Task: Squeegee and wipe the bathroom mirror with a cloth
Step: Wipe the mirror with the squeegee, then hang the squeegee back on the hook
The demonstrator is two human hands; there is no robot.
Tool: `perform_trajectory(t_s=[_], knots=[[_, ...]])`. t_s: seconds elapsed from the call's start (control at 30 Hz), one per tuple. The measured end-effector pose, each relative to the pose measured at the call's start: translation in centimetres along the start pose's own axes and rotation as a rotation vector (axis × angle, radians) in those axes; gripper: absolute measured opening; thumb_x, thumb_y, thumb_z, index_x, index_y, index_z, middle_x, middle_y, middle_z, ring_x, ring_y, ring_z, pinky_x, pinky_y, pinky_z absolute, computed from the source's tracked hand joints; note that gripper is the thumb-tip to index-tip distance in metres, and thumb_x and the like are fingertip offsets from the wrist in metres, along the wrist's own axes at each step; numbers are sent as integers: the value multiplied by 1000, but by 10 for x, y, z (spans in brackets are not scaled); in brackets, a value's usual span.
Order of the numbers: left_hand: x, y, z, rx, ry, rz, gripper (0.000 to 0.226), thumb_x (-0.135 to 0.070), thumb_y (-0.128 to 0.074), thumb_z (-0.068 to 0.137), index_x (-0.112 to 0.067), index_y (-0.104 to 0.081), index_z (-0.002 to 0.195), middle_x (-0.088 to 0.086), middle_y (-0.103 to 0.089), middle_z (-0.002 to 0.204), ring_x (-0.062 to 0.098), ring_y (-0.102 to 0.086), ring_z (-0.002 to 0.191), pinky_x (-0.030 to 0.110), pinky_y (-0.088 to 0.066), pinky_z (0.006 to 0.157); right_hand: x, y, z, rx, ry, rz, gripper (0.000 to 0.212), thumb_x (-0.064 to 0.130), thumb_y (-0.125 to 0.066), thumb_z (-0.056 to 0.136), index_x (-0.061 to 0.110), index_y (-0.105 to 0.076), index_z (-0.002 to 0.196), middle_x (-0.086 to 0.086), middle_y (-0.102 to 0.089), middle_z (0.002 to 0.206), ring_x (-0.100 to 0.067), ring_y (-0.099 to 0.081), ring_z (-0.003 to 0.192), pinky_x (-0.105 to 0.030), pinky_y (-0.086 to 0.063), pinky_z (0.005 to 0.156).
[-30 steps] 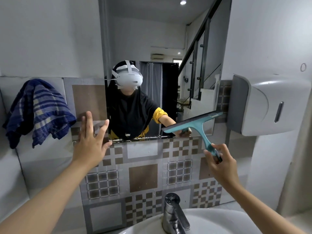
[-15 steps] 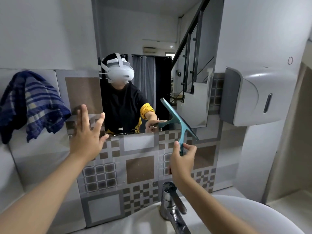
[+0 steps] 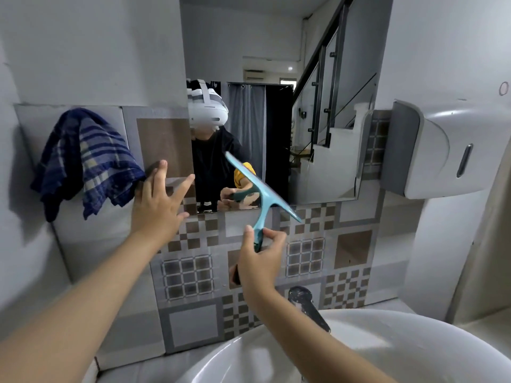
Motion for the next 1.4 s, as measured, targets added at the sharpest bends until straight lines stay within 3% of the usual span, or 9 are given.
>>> perform_trajectory(t_s=[0.23, 0.37, 0.5, 0.67, 0.93, 1.07, 1.23, 1.33, 1.4], knots=[[18, -1, -3, 33, -104, 39, 95, -31, -83, 64, -23, -30, 143, 18, -13, 155, 41, -32, 133, 56, -47, 93, -21, -25, -13, -41, 69, -57, 21, 29, -61, 92, 34, -40, 90, -13, -60, 70, -26, -55, 51, -49, -57, 49], [22, -3, -4, 6, -123, 31, 94, -31, -84, 62, -18, -35, 142, 18, -18, 155, 40, -35, 132, 53, -50, 88, -27, -18, -15, -22, 140, -113, 20, 23, -60, 94, 27, -40, 92, -12, -56, 65, -26, -50, 44, -36, -50, 39], [22, -5, -4, -5, -146, 20, 95, -30, -84, 62, -18, -35, 142, 18, -18, 155, 41, -35, 133, 53, -50, 89, -41, -7, -14, -26, 182, -259, 23, 29, -63, 90, 38, -42, 90, -17, -58, 67, -24, -52, 49, -46, -51, 44], [23, -3, -5, -15, -141, 15, 91, -19, -82, 65, -18, -34, 143, 18, -17, 156, 41, -33, 134, 52, -50, 88, -53, 10, -20, 0, 224, -363, 21, 25, -65, 90, 31, -45, 94, -6, -54, 58, -13, -49, 46, -32, -45, 42], [17, 2, -7, 21, -122, 29, 92, -32, -80, 68, -17, -31, 144, 19, -12, 157, 40, -26, 139, 52, -44, 98, -47, 28, -28, 42, 243, -440, 20, 18, -67, 89, 27, -49, 87, 2, -55, 59, -5, -44, 42, -16, -37, 39], [9, 11, -12, 64, -64, -169, 81, -34, -70, 80, -22, -25, 147, 13, -7, 158, 37, -19, 142, 51, -31, 110, -34, 38, -33, 87, 254, -469, 16, 20, -69, 88, 23, -53, 92, 2, -53, 53, -4, -43, 38, -15, -36, 37], [-26, 41, -41, 65, -11, -699, 55, -27, -65, 85, -23, -43, 136, -1, -38, 148, 11, -34, 133, 32, -30, 109, -8, 48, -45, 238, 246, -510, 19, 23, -74, 82, 24, -59, 94, 1, -54, 51, -6, -39, 40, -17, -34, 38], [-52, 49, -57, 240, -5, -934, 36, -23, -66, 85, -27, -57, 120, -8, -56, 132, 1, -44, 122, 9, -32, 94, 8, 47, -45, 370, 186, -583, 26, 33, -78, 75, 25, -62, 95, -6, -67, 60, -14, -48, 45, -23, -43, 43], [-64, 50, -62, 395, -37, -1024, 25, -22, -68, 84, -30, -64, 107, -11, -63, 120, 0, -52, 116, 13, -37, 93, 24, 42, -45, 473, 149, -635, 36, 42, -77, 68, 26, -63, 97, -5, -72, 70, -17, -57, 49, -26, -51, 48]])
Point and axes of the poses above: each hand's wrist, its own z-axis towards the middle knuckle, its own y-axis out of the back of the hand, x = y × z, the point moved 7 cm from there along z, towards the middle knuckle
